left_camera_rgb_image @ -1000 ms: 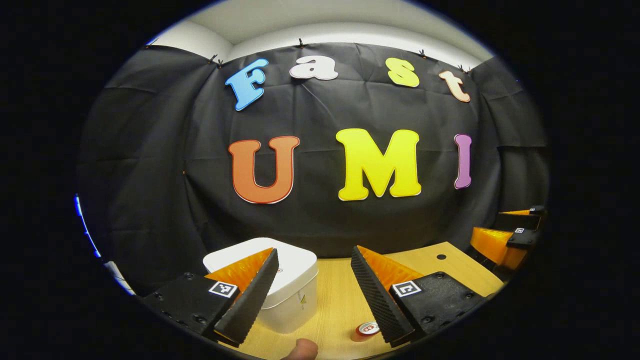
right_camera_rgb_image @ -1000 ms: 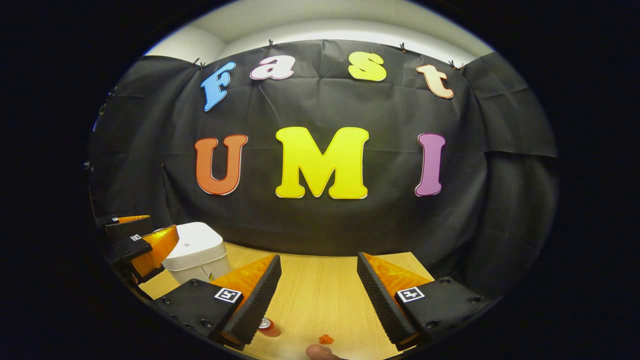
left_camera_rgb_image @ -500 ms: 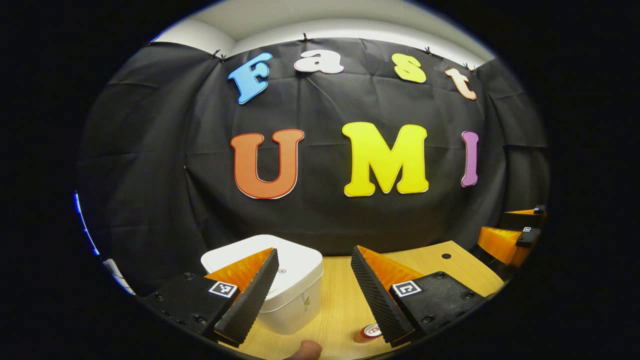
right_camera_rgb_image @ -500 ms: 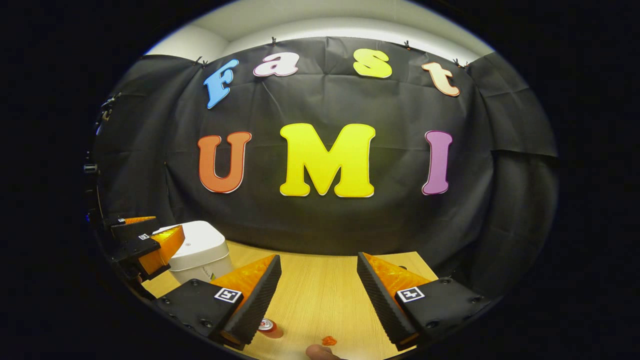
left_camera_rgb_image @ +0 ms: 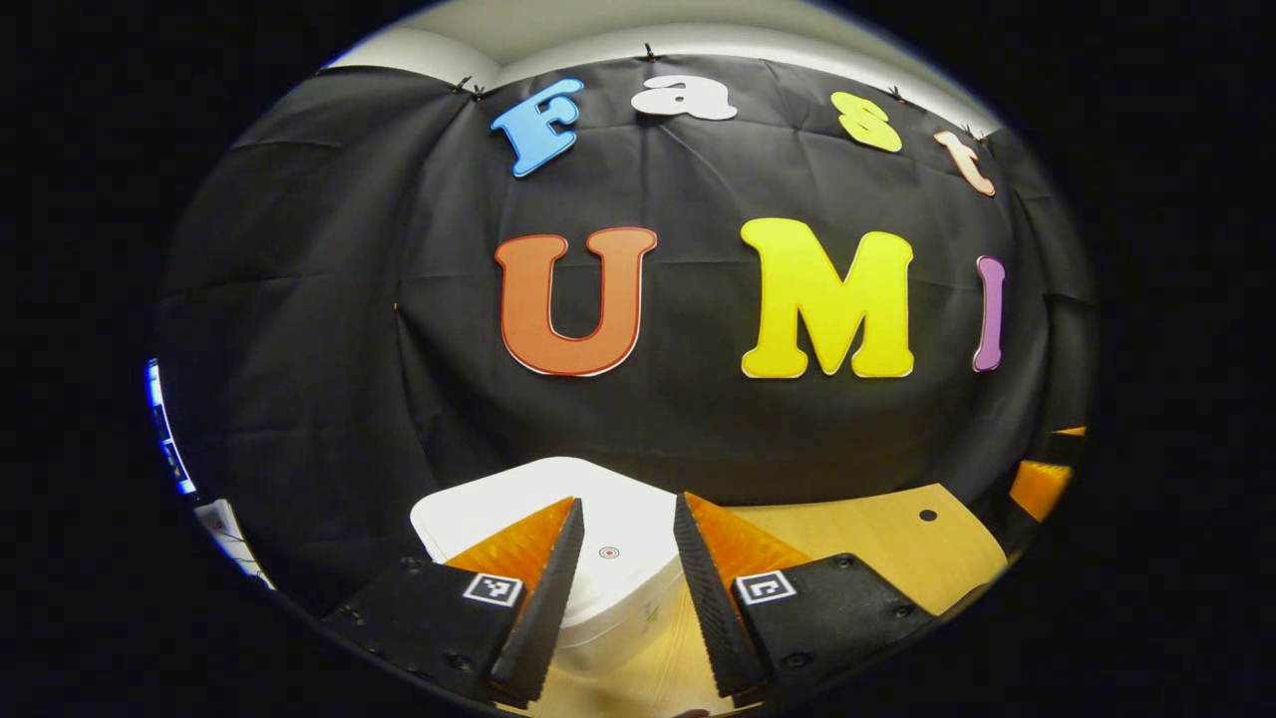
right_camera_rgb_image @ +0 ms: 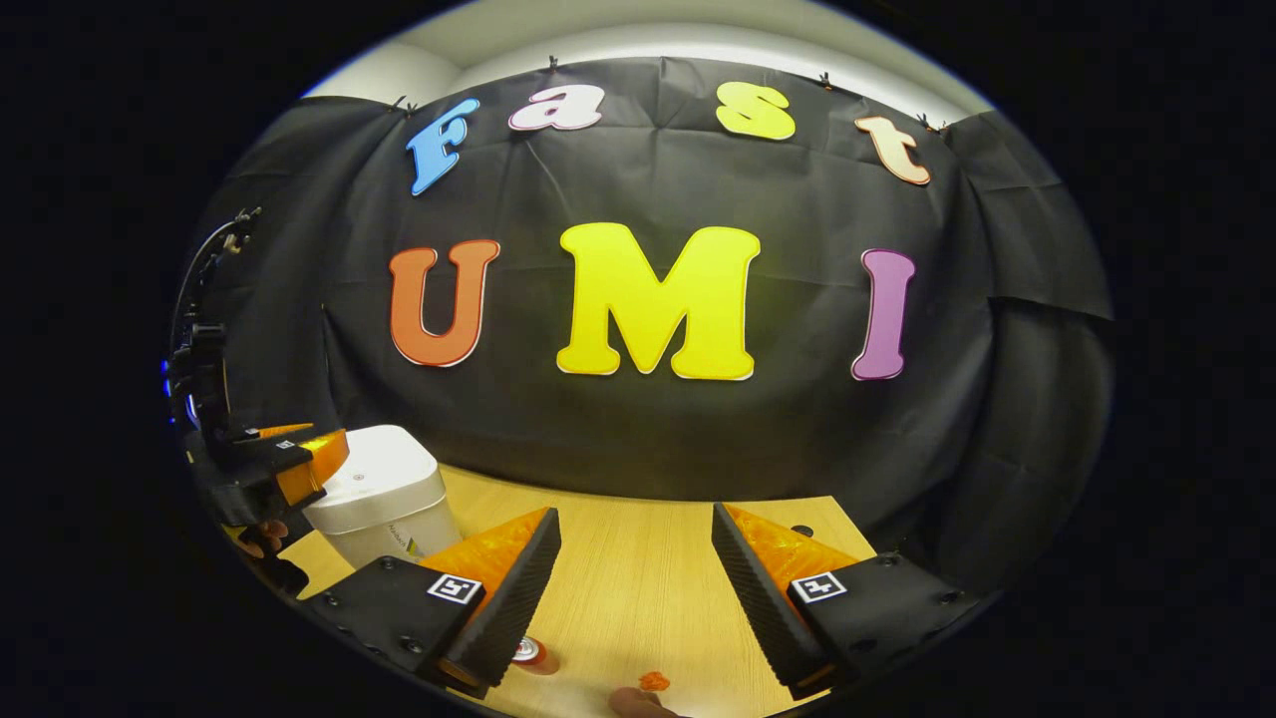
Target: Press the lid of the desktop garbage bin to open it, pick up the crumpled paper on the desktop and throw it into the bin, then pick up the pop can on the desktop and drop it into the bin, and finally close the garbage bin lid.
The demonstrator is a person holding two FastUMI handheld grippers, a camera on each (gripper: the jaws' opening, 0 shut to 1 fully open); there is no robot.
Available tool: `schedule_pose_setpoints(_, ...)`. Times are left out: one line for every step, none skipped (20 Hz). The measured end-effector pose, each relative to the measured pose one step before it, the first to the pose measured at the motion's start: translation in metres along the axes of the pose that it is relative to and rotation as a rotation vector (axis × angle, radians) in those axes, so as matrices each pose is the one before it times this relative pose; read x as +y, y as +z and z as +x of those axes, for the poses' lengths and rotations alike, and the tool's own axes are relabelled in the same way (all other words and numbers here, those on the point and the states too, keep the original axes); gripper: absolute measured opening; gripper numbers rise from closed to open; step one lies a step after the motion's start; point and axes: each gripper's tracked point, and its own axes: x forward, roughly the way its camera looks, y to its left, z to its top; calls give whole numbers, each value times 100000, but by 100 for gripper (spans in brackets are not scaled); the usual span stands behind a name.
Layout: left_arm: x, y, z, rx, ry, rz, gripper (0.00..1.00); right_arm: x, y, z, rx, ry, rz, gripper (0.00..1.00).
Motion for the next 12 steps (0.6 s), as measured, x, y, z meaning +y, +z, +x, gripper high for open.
schedule_pose_setpoints(155, -167, 444, 572, 434, -28, 55, 83, 7, 136, 119, 157, -504, 96)
schedule_pose_setpoints(-128, -282, 348, 372, -1198, -998, 53, 156, -87, 121, 138, 294, -555, 96)
schedule_pose_setpoints(-154, -193, 291, 749, -811, -712, 45, 215, -36, 108, 261, 387, -581, 96)
schedule_pose_setpoints(-145, -247, 438, 768, -610, -66, 43, 98, -193, 162, 435, 205, -747, 96)
schedule_pose_setpoints(-94, -345, 525, 1641, -167, 371, 36, 78, -105, 92, 439, 163, -541, 96)
schedule_pose_setpoints(188, -441, 417, 1770, 643, 435, 31, 42, -164, 89, 402, 278, -182, 96)
schedule_pose_setpoints(302, -384, 301, 1653, 1352, 88, 23, -23, -15, 93, 278, 27, -79, 96)
schedule_pose_setpoints(325, -525, 79, 2108, 1090, -770, 19, -118, -192, 43, 313, -172, -196, 96)
schedule_pose_setpoints(-13, -646, 220, 2510, -327, -2531, 13, -119, -53, 120, 405, -101, 156, 96)
schedule_pose_setpoints(3, -705, 143, 2943, 685, -1888, 10, -57, -228, 30, 575, 0, 345, 96)
schedule_pose_setpoints(255, -668, 85, 2800, 780, -1389, 6, -23, -98, 109, 557, 18, 295, 96)
schedule_pose_setpoints(-26, 168, -268, -476, -284, -194, 3, 4, -146, -1, 399, 64, 101, 96)
